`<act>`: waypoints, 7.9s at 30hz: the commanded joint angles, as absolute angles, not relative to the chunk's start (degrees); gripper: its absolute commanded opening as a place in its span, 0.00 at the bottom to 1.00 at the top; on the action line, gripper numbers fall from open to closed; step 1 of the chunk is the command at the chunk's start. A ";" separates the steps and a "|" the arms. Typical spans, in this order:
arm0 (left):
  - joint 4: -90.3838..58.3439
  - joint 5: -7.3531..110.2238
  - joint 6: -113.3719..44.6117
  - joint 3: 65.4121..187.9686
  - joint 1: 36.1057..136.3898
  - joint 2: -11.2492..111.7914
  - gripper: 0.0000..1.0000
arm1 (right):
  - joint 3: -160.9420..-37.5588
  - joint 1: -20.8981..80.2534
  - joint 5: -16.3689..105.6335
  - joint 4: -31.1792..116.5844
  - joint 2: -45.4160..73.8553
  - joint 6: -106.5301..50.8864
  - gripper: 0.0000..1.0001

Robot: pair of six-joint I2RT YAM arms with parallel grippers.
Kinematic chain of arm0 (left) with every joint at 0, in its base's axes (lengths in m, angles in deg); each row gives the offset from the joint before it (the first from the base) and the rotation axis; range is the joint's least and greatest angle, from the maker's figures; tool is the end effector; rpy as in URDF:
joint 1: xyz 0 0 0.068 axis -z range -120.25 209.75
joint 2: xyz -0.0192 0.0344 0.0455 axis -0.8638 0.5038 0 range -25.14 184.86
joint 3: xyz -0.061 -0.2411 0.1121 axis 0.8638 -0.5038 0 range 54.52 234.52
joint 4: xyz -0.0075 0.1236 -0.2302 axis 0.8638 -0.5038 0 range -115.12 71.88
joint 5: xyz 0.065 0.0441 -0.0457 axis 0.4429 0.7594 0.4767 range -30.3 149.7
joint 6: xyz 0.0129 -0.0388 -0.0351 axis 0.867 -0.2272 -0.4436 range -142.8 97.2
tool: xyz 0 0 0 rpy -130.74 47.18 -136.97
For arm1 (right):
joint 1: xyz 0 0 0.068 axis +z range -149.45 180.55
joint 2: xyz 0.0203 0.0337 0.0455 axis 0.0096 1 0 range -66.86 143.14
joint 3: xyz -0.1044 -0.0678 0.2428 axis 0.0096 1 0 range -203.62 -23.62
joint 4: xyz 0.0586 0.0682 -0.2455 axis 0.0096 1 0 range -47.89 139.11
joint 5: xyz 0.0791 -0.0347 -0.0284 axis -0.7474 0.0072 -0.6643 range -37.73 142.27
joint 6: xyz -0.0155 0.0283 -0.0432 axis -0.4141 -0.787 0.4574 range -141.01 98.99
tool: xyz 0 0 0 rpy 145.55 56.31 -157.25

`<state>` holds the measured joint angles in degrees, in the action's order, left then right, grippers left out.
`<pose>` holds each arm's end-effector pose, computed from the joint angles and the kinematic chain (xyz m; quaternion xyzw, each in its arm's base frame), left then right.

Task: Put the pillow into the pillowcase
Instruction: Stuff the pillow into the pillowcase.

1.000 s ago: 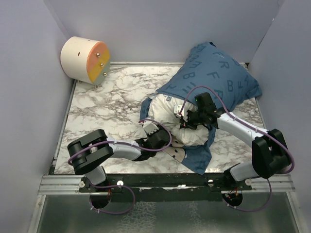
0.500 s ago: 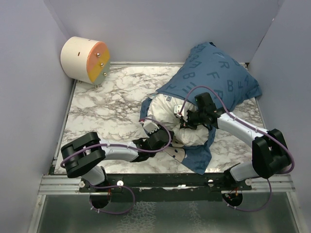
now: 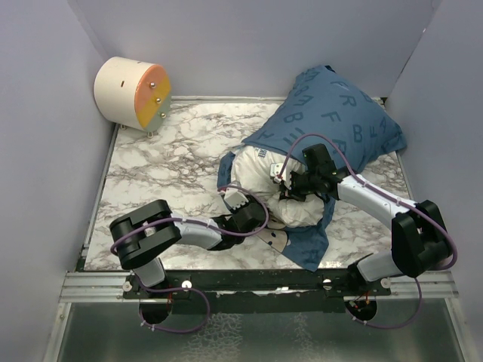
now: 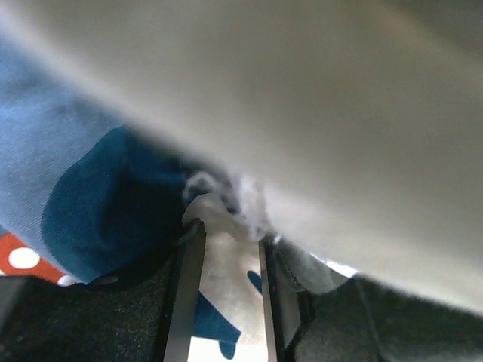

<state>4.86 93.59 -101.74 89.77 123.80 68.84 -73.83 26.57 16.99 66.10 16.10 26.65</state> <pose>0.1494 -0.2617 0.1382 -0.2421 0.8269 -0.3313 0.3844 0.2451 0.1424 0.2073 -0.6169 0.6788 0.2340 0.3223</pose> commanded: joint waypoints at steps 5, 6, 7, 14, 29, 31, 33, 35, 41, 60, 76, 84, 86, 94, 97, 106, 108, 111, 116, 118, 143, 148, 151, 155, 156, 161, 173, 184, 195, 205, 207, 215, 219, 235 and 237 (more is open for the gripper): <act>6.07 94.40 -103.74 93.90 122.41 71.67 0.45 | -71.54 25.45 18.62 71.55 18.39 25.45 0.03; 6.08 93.95 -103.76 94.42 122.15 72.99 0.46 | -71.58 25.48 18.54 71.55 18.44 25.48 0.03; 6.39 93.56 -103.73 94.82 121.78 73.93 0.46 | -71.59 25.49 18.55 71.55 18.40 25.46 0.03; 6.99 91.61 -104.42 96.46 120.53 79.10 0.38 | -71.37 25.47 18.77 71.55 18.30 25.40 0.04; 10.37 89.59 -102.82 85.61 120.48 71.74 0.00 | -71.49 25.42 24.45 69.20 17.10 23.15 0.05; 9.85 89.14 -100.80 84.42 120.47 68.42 0.00 | -71.94 25.07 26.73 68.21 16.34 21.76 0.06; 8.51 88.14 -98.62 84.15 120.48 66.10 0.00 | -72.68 24.19 27.85 67.87 15.39 20.84 0.07; 7.83 86.83 -96.56 83.87 120.48 64.34 0.00 | -73.55 23.25 29.19 67.49 14.46 20.26 0.07; 7.49 84.84 -95.30 81.06 120.48 61.09 0.00 | -75.81 21.04 31.91 67.87 12.93 20.31 0.08; 15.91 79.51 -92.49 82.53 120.41 67.22 0.00 | -75.24 23.82 -6.46 106.99 -7.64 61.52 1.00; 15.01 78.85 -91.72 81.06 120.82 63.69 0.00 | -62.50 27.84 30.17 57.45 -2.84 30.76 0.46; 15.86 79.20 -91.36 77.78 120.83 62.12 0.01 | -65.49 27.88 41.35 46.01 1.99 14.23 0.01; 16.59 79.42 -91.03 76.84 120.83 61.30 0.08 | -65.73 27.88 40.62 47.11 2.45 14.00 0.01; 20.61 78.10 -89.94 75.92 120.79 60.93 0.30 | -64.19 27.88 34.52 50.05 3.73 14.32 0.01; 22.23 78.19 -90.78 76.44 120.74 62.11 0.32 | -64.13 27.83 33.41 50.44 3.63 14.31 0.01; 24.71 82.06 -94.41 78.13 118.21 63.03 0.44 | -64.14 27.88 32.59 51.16 4.15 14.59 0.01; 24.23 82.15 -95.78 78.97 116.86 64.57 0.44 | -64.15 27.88 32.54 51.24 4.07 14.59 0.01; 22.70 82.65 -97.60 80.41 115.93 66.77 0.43 | -64.12 27.88 32.59 51.34 3.90 14.61 0.01; 22.78 83.39 -98.52 82.08 115.44 69.61 0.41 | -64.12 27.86 32.34 51.43 4.02 14.68 0.01; 22.69 83.20 -98.67 82.84 115.18 70.76 0.40 | -64.21 27.88 32.19 51.57 4.13 14.68 0.01; 14.98 85.45 -101.63 92.19 112.71 78.64 0.45 | -64.57 27.88 31.67 52.39 4.65 14.68 0.01; 29.72 87.49 -101.08 86.86 112.70 78.51 0.45 | -65.46 27.88 31.75 51.95 2.14 12.59 0.01; 37.46 88.96 -98.35 85.47 112.66 79.56 0.43 | -66.74 27.86 30.10 51.39 0.11 10.58 0.01; 38.48 89.60 -97.80 88.07 112.03 82.51 0.36 | -69.10 27.88 28.64 53.84 0.49 9.76 0.01; 38.09 89.65 -97.94 88.95 111.89 83.22 0.33 | -69.15 27.84 28.53 54.11 0.61 9.76 0.01; 37.86 91.15 -99.21 91.00 111.55 86.79 0.27 | -67.87 27.83 31.27 53.20 1.84 10.00 0.01; 44.09 87.24 -95.40 91.43 110.74 90.61 0.41 | -68.95 27.87 39.19 52.70 6.44 9.64 0.01; 56.55 81.99 -86.96 84.92 109.37 88.82 0.00 | -71.38 27.37 43.40 52.52 5.65 9.24 0.01; 41.92 72.64 -81.60 74.77 110.17 61.84 0.00 | -74.44 25.86 54.84 46.05 13.20 12.00 0.01; 25.00 68.98 -75.02 75.79 111.16 37.41 0.00 | -71.97 25.87 50.63 51.16 16.89 17.22 0.01; 20.67 69.38 -73.60 76.68 111.10 32.21 0.00 | -71.46 25.93 46.54 55.28 17.43 19.69 0.01; 12.32 72.88 -71.40 77.03 110.99 21.30 0.00 | -71.21 25.88 30.60 75.39 19.89 30.68 0.10; 13.04 72.75 -70.57 76.37 110.99 20.04 0.00 | -70.45 25.86 30.00 80.24 19.15 32.83 0.16; 28.48 79.89 -77.15 74.46 118.54 43.81 0.66 | -72.85 25.89 22.66 75.19 14.25 21.87 0.36; 30.74 81.05 -78.37 76.13 118.38 48.73 0.69 | -71.99 25.86 23.73 73.66 14.20 20.78 0.36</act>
